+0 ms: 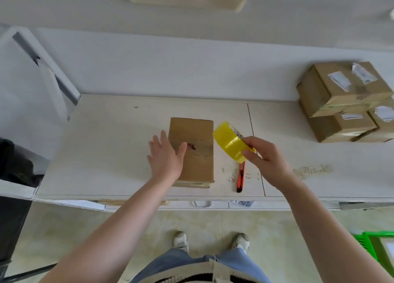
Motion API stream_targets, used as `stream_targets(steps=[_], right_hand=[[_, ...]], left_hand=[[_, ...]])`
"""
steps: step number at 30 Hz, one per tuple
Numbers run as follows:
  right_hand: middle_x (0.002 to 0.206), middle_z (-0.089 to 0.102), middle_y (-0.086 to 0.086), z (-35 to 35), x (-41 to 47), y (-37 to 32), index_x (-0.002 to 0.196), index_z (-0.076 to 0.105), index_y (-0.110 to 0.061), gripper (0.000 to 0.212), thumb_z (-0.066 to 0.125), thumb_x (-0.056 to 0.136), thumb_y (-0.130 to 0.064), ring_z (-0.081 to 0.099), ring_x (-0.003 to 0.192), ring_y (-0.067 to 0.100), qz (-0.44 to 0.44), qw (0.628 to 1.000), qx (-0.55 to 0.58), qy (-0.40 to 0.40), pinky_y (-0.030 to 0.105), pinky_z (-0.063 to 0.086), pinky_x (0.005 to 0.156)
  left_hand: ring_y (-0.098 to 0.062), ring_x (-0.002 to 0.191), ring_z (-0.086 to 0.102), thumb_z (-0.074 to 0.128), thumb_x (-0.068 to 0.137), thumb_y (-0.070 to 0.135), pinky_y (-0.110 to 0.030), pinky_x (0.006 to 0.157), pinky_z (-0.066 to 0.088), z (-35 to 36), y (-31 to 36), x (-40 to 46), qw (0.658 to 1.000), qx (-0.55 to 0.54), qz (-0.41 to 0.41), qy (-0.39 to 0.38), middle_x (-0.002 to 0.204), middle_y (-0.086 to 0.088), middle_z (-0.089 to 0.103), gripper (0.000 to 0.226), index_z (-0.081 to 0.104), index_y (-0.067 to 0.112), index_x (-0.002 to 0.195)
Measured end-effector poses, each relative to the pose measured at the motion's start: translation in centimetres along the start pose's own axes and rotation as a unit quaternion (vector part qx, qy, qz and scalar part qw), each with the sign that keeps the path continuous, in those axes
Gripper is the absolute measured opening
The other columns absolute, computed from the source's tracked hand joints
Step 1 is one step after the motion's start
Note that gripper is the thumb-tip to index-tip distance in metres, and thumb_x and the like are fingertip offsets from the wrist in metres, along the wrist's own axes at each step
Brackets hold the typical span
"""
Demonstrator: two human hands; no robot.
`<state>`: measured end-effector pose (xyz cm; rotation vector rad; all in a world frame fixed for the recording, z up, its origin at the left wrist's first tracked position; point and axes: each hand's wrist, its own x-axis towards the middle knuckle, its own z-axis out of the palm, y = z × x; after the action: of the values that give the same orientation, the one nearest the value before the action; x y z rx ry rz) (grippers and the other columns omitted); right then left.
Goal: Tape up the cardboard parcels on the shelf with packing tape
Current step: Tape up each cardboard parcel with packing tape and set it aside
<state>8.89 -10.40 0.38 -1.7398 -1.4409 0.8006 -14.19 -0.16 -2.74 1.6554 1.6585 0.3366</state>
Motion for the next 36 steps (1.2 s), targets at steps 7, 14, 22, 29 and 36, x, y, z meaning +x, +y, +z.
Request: stream_targets(steps=[7,14,22,29,36], right_hand=[[0.088,0.061,-0.009,1.1,-0.8,-2.5,0.105,0.063,-0.025,0.019,0.054,0.091,-0.034,0.056,0.083,0.021,-0.034,0.993,0.053,-0.096,0.038,0.043,0.076],[0.089,0.06,-0.008,2.1,-0.9,-3.1,0.106,0.061,-0.019,0.017,0.053,0.092,-0.023,0.053,0.082,0.018,-0.039,0.981,0.102,-0.158,0.032,0.041,0.075],[0.077,0.052,0.009,2.0,-0.3,-4.3,0.091,0.058,-0.004,0.017,0.045,0.082,-0.01,0.046,0.071,0.018,-0.033,0.982,0.117,-0.148,0.03,0.034,0.066],[0.069,0.044,0.003,1.9,1.2,-5.2,0.085,0.053,0.002,0.04,0.052,0.081,-0.038,0.042,0.066,0.015,-0.015,0.986,0.129,-0.102,0.028,0.032,0.063],[0.062,0.042,-0.008,1.9,1.9,-5.5,0.077,0.054,-0.008,0.048,0.06,0.081,-0.056,0.041,0.057,0.007,-0.015,0.994,0.083,-0.07,0.02,0.032,0.056]], left_hand=[[0.005,0.114,0.058,0.055,0.084,0.05,-0.015,0.095,0.047,-2.8,3.5,-3.3,0.937,-0.238,0.227,-0.114,0.127,0.011,0.06,0.06,0.05,0.027,0.139],[-0.012,0.092,0.069,0.051,0.102,0.024,-0.023,0.078,0.054,-3.7,2.1,-1.9,0.924,-0.363,0.033,-0.115,0.103,0.001,0.075,0.022,0.072,0.023,0.109],[-0.008,0.079,0.07,0.052,0.096,-0.007,-0.017,0.071,0.055,-4.8,1.1,-2.0,0.908,-0.4,0.012,-0.125,0.088,-0.001,0.074,0.026,0.072,0.01,0.094],[-0.002,0.07,0.069,0.057,0.092,-0.007,-0.011,0.069,0.054,-4.8,1.8,-1.9,0.894,-0.433,-0.024,-0.115,0.084,-0.004,0.071,0.015,0.067,0.005,0.088],[-0.005,0.071,0.071,0.058,0.094,-0.004,-0.014,0.079,0.056,-5.2,1.6,-1.7,0.918,-0.372,0.012,-0.138,0.075,0.0,0.072,0.015,0.067,0.005,0.086]])
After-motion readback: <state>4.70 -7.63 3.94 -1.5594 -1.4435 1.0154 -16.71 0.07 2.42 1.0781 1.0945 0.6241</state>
